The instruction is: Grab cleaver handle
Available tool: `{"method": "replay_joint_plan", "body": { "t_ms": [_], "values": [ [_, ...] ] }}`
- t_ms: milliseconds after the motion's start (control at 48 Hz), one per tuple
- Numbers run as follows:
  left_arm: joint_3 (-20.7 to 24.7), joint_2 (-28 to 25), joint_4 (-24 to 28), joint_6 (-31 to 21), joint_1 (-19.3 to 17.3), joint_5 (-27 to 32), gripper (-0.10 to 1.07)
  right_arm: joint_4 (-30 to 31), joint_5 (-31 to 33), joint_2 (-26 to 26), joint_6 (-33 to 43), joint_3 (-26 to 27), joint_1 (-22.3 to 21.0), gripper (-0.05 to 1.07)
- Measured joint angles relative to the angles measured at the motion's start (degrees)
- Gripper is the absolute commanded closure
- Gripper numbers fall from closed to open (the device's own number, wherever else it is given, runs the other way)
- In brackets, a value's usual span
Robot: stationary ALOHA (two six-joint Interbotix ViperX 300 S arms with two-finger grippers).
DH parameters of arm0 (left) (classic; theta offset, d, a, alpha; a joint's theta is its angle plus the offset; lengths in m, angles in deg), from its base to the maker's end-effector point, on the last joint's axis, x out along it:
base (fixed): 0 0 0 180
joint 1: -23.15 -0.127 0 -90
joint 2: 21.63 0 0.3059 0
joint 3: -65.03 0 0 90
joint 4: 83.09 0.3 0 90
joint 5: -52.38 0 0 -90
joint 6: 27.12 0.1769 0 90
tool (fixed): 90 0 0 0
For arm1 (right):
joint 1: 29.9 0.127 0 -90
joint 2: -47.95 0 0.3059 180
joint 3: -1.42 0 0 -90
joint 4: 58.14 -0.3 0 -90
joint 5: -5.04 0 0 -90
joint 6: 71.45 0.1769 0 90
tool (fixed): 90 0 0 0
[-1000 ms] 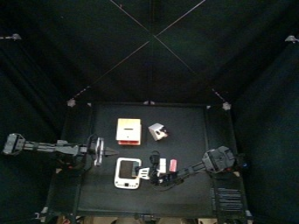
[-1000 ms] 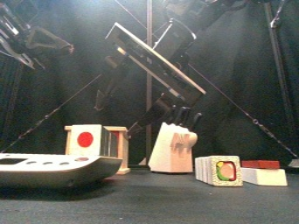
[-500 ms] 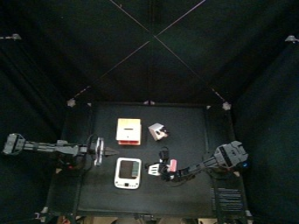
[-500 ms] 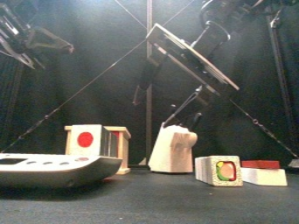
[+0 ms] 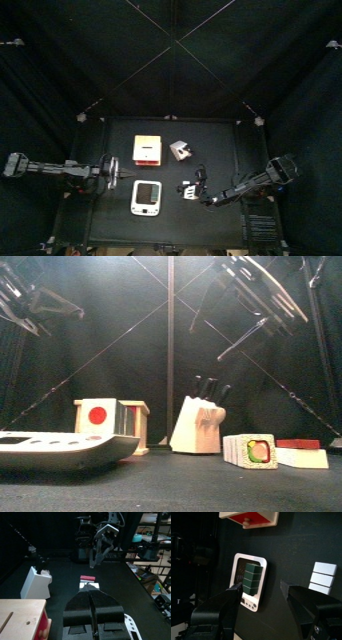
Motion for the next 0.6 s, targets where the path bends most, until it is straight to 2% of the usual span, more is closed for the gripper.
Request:
{"method": "replay_joint_plan", "body": {
  "t_ms": [167, 604],
  "values": [
    [0.00, 0.09, 0.00, 0.00, -0.26, 0.00, 0.99, -4.13, 1.76, -3.96, -7.29, -0.09, -0.09, 0.10],
    [0.00, 0.00, 0.00, -0.09, -0.62, 0.00, 0.99, -14.06, 5.10, -4.75, -23.91, 4.48, -0.88, 0.10]
  ]
}}
